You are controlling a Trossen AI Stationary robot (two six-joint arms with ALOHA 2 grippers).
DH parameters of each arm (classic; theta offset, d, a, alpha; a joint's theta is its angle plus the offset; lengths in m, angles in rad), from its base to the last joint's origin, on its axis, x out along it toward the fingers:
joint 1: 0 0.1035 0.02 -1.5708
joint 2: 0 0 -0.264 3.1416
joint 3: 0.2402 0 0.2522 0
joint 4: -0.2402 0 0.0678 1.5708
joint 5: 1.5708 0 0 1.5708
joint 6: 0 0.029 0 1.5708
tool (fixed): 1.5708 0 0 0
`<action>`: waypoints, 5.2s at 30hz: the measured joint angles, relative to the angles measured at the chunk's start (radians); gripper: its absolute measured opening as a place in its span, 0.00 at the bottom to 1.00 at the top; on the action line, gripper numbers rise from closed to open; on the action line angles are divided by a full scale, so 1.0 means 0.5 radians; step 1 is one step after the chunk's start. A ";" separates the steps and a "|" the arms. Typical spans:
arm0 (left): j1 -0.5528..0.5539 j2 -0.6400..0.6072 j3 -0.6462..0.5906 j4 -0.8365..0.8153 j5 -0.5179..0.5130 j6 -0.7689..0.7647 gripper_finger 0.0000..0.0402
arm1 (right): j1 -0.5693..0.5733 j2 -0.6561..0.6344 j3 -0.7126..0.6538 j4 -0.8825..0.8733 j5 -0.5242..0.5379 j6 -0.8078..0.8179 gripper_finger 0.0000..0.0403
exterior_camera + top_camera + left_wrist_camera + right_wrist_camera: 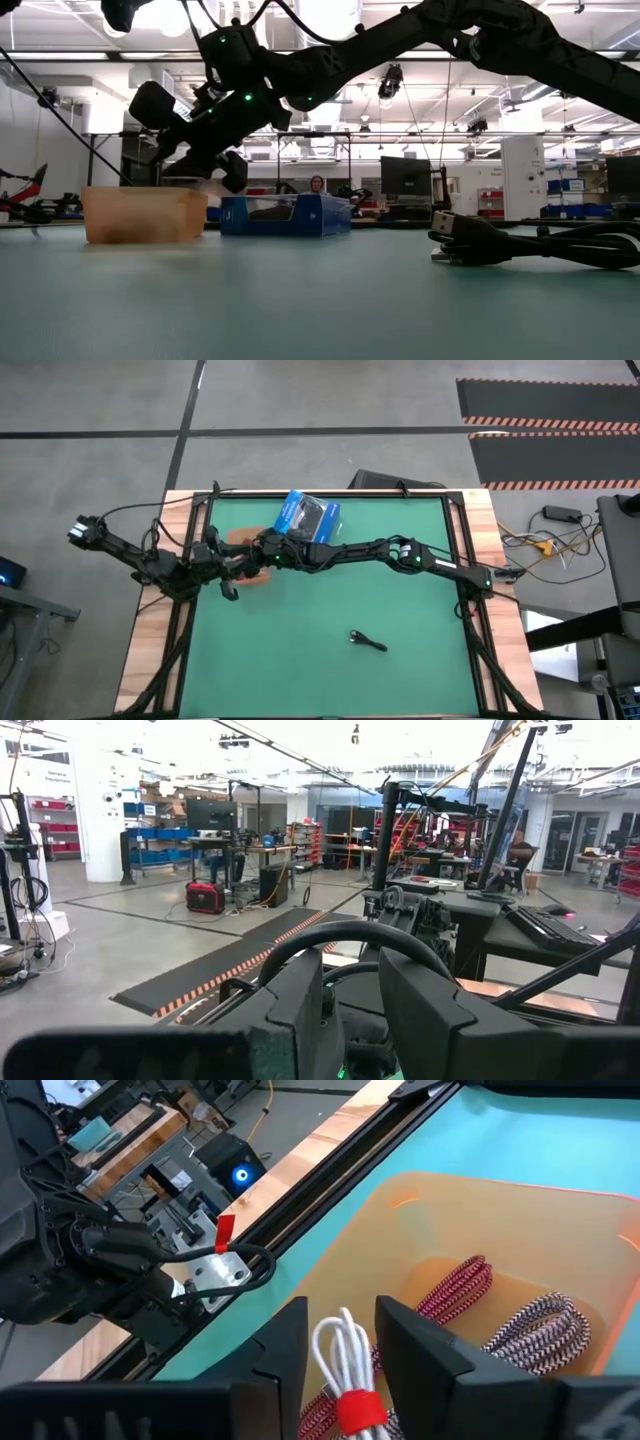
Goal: Pick and place USB-C Cables
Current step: Put the black charger cable into the orange bin
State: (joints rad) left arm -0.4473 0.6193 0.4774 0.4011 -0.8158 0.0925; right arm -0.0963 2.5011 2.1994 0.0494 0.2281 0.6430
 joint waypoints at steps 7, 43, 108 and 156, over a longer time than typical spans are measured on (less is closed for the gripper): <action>0.000 0.000 0.000 0.000 0.003 -0.001 0.22 | 0.000 0.000 -0.001 -0.001 0.000 -0.029 0.31; 0.000 0.046 0.000 -0.016 0.005 -0.016 0.22 | 0.303 -0.900 -0.392 -1.464 -0.140 -1.000 0.18; 0.002 1.934 0.889 0.839 0.189 -0.172 0.22 | 0.324 -3.353 -3.748 1.145 -0.096 -1.942 0.15; 0.006 2.053 0.973 0.842 0.220 -0.172 0.22 | 1.206 -2.706 -3.478 0.199 -0.138 -1.008 0.15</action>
State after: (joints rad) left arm -0.4442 1.6459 0.9638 0.8223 -0.7055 0.0064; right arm 0.5067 1.1484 0.4604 0.1488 0.1589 0.1391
